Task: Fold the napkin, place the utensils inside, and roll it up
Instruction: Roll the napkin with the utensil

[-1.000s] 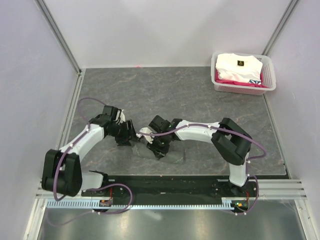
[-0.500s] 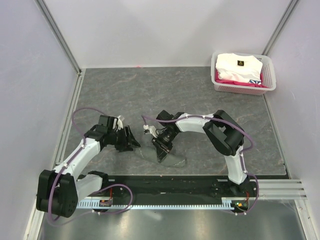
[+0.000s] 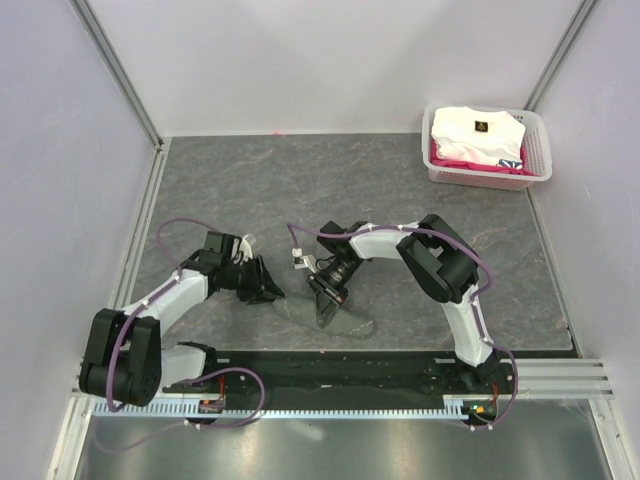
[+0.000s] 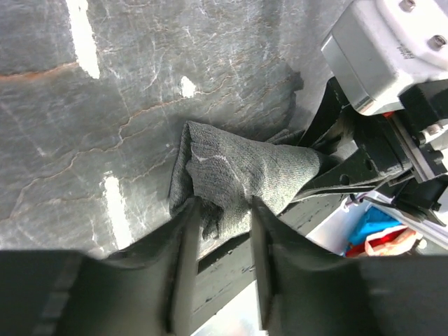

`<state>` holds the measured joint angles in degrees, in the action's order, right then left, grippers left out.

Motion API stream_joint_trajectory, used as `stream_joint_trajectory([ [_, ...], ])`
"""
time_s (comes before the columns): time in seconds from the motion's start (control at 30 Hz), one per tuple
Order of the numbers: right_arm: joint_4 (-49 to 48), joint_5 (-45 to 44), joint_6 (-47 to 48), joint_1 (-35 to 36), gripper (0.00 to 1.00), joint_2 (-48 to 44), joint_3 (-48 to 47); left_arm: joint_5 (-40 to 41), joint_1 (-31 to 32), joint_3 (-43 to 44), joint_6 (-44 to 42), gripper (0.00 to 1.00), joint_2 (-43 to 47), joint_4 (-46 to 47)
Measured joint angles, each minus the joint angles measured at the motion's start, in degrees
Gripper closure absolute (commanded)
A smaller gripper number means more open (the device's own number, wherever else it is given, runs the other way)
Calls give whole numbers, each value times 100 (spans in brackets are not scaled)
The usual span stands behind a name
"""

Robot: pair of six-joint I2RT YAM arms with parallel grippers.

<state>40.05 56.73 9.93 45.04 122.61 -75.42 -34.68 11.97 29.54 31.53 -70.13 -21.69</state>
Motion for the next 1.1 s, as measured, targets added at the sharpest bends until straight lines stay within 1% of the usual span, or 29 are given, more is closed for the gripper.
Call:
stream_joint_trajectory([
  [0.03, 28, 9, 0, -7, 68, 15, -20, -33, 0, -7, 7, 77, -76, 57],
  [0.07, 52, 13, -2, -7, 66, 28, -39, -57, 0, -13, 15, 82, -153, 111],
  [0.1, 79, 15, -4, -7, 59, 42, -57, -81, 0, -17, 37, 87, -208, 140],
  [0.13, 103, 11, -4, -7, 55, 48, -74, -116, 0, -24, 39, 97, -271, 177],
  [0.17, 127, 28, -24, -7, 52, 52, -85, -144, 0, -24, 44, 98, -337, 216],
  [0.2, 170, 48, -39, -7, 45, 52, -103, -153, 0, -24, 52, 98, -398, 243],
  [0.27, 258, 57, -109, -4, 39, 31, -149, -155, 0, -24, 55, 98, -514, 260],
  [0.3, 293, 28, -144, 7, 34, -11, -160, -151, 0, -24, 55, 98, -566, 256],
  [0.37, 337, -199, -223, 31, 29, -181, -160, -146, 0, -17, 52, 98, -664, 249],
  [0.4, 328, -409, -254, 39, 25, -302, -153, -146, 0, 11, 52, 98, -739, 212],
  [0.47, 201, -1023, -313, 55, 22, -619, -118, -146, 0, 90, 50, 98, -881, 164],
  [0.5, 48, -1401, -315, 55, 17, -826, -48, -146, 0, 136, 48, 98, -938, 138],
  [0.6, -490, -2387, -361, 63, 10, -1561, 315, -142, 0, 339, 35, 98, -1172, 26],
  [0.7, -1010, -3491, -306, 278, 8, -2461, 769, -142, 0, 527, 13, 98, -1381, -96],
  [0.8, -1370, -4413, -177, 922, 7, -3003, 1051, -146, 0, 706, -24, 98, -1591, -223],
  [0.93, -1659, -5145, -26, 1709, 5, -3045, 1292, -155, 0, 949, -122, 98, -1897, -391],
  [1.1, -1716, -5731, 116, 1969, 5, -2721, 1366, -192, 0, 1113, -232, 98, -2092, -564],
])
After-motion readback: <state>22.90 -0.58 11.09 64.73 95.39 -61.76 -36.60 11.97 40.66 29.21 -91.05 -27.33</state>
